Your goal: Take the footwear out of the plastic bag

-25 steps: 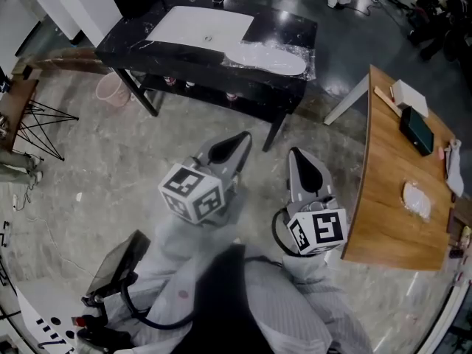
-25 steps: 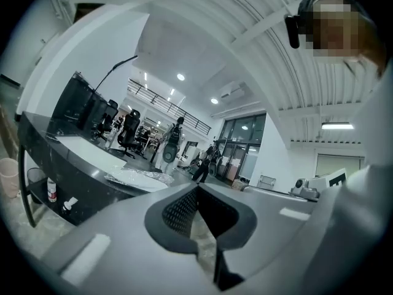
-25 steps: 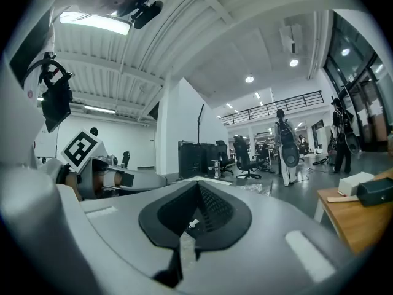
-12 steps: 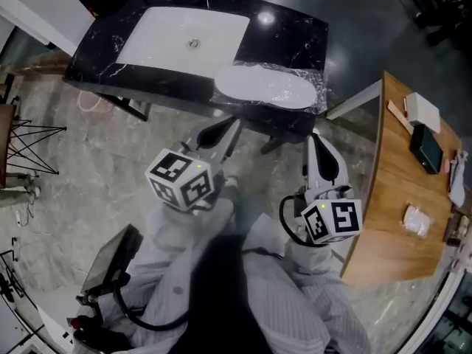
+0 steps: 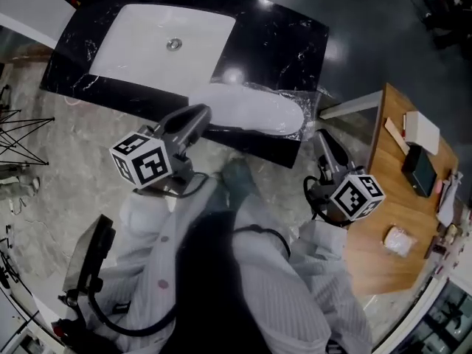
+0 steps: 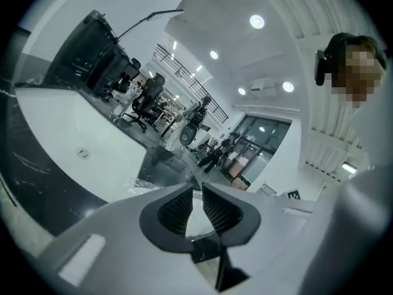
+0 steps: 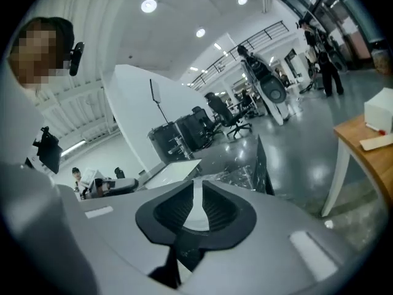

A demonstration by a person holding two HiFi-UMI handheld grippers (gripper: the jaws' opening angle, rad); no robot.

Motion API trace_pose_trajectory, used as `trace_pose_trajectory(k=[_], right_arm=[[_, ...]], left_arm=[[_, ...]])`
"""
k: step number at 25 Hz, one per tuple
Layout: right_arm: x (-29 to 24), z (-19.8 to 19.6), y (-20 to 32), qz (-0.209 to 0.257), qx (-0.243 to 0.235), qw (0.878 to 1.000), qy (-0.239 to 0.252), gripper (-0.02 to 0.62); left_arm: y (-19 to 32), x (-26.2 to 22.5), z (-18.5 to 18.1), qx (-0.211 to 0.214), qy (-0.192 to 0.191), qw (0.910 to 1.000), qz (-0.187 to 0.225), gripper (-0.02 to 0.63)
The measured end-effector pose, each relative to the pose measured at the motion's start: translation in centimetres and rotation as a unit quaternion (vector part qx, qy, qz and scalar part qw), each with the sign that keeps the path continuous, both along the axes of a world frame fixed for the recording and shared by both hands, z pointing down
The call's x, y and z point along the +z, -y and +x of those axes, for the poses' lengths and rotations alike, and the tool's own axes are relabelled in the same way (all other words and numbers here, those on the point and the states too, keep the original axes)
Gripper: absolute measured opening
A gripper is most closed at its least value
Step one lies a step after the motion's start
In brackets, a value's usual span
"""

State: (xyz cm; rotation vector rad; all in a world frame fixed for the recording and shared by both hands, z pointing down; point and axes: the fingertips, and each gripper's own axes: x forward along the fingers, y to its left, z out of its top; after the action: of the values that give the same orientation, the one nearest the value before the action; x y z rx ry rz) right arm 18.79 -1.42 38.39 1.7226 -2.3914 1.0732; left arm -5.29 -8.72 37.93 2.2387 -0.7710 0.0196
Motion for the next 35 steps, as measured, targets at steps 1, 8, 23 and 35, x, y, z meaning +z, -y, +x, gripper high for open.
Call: trace_pose_trajectory(k=[1, 8, 23, 35], right_arm=[[0.9, 0.5, 0.6, -0.019, -0.018, 1.000, 0.007, 0.060], [6.8, 1.1, 3.1, -0.122, -0.133, 0.981, 0.064, 0.110], [9.2, -0.4, 4.7, -0.173, -0.267, 0.929, 0.191, 0.172], [8.6, -1.8, 4.4, -0.185, -0.343, 0.894, 0.222, 0.160]], left_arm=[[0.7, 0.3, -0.3, -0.007, 0.001, 0.9999, -0.007, 0.060], [4.2, 4.0, -3.3, -0.011, 0.042, 0.9966, -0.070, 0.200], [5.5, 10.1, -3.3, 0.116, 0.135, 0.9656, -0.190, 0.224], [4.3, 11.0, -0.9, 0.156, 0.098, 0.9498, -0.253, 0.152]])
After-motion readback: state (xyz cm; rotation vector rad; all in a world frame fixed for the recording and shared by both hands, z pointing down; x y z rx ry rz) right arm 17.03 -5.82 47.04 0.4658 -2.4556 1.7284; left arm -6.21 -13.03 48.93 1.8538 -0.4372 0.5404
